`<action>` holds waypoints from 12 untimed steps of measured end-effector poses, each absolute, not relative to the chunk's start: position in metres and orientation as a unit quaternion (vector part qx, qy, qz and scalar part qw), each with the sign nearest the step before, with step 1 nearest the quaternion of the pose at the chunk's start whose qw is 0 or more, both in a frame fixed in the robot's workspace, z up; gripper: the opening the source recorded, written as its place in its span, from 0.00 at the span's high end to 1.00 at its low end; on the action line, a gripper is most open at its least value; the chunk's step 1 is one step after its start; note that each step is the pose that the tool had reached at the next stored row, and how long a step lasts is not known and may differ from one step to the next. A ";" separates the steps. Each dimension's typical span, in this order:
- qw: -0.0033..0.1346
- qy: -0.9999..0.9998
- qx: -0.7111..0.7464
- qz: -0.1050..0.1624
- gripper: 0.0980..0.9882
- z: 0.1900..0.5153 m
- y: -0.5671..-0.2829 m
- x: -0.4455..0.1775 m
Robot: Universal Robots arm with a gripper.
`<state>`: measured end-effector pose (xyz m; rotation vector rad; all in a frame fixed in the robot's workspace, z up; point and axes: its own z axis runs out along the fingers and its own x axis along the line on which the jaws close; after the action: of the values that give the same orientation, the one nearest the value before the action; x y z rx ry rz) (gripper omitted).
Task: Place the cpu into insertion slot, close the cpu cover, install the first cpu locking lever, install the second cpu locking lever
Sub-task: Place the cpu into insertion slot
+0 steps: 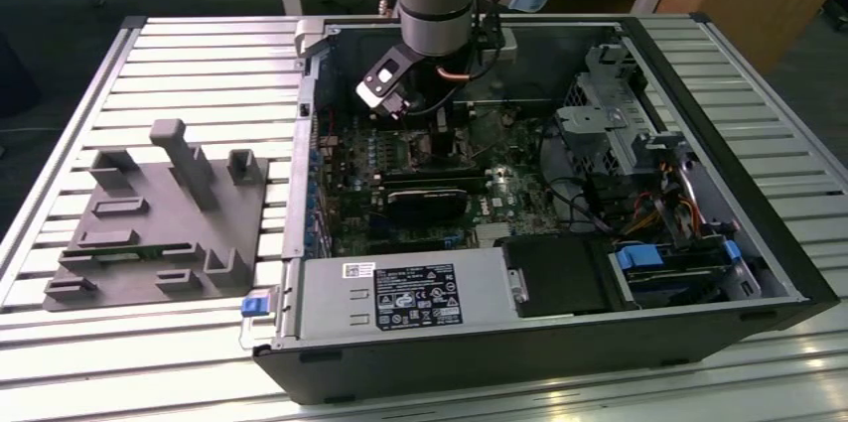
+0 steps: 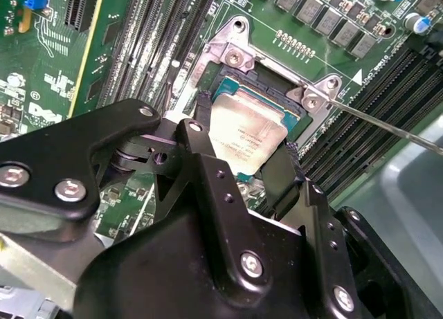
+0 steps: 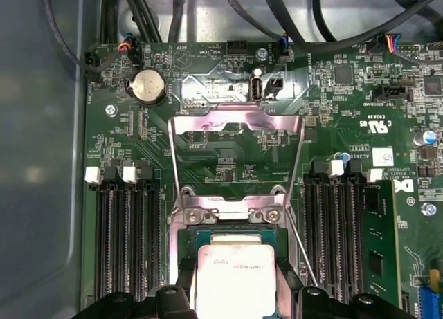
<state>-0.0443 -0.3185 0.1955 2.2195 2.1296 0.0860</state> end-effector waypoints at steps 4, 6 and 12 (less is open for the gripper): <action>0.032 0.692 0.721 0.028 0.51 0.195 -0.319 -0.044; 0.032 0.692 0.721 0.028 0.51 0.193 -0.318 -0.044; 0.032 0.692 0.721 0.028 0.51 0.193 -0.319 -0.044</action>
<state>-0.0443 -0.3185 0.1927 2.2195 2.1295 0.0858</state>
